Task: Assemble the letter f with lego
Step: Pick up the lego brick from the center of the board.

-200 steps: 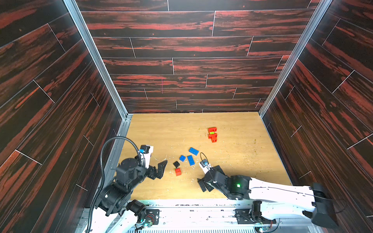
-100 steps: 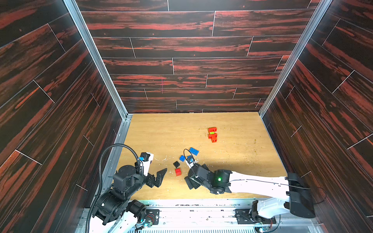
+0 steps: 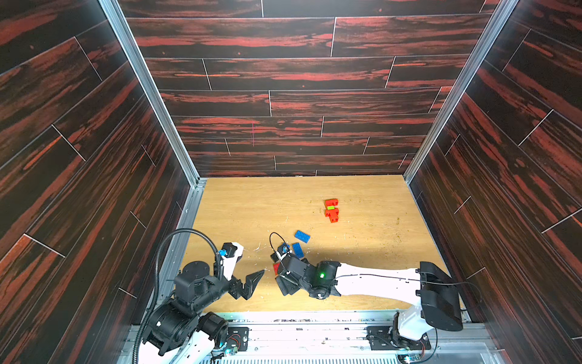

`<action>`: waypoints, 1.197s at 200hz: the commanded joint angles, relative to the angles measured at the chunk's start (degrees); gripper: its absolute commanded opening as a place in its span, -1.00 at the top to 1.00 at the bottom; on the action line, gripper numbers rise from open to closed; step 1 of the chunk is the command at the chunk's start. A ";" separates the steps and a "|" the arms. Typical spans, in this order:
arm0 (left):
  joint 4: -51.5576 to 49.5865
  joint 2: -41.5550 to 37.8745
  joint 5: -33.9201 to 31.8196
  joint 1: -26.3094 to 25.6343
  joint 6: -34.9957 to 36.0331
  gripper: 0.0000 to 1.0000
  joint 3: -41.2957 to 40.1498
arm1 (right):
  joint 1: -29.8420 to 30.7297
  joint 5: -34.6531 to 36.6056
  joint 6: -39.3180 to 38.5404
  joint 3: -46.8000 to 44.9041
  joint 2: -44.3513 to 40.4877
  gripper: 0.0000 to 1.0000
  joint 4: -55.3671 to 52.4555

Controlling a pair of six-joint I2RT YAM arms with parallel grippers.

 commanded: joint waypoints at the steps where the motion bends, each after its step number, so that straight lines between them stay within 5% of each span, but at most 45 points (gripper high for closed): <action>1: -1.56 -3.28 0.36 0.20 1.29 -1.00 0.29 | 0.51 -0.94 1.54 2.27 2.20 -0.69 -0.53; 111: -0.67 -14.94 -0.21 0.13 -0.19 -1.00 -3.82 | -0.28 -3.78 2.08 7.93 8.92 -0.61 -0.10; 239: -0.32 -15.86 2.92 0.21 0.22 -1.00 -5.30 | -4.05 -8.23 2.87 9.34 13.56 -0.54 2.05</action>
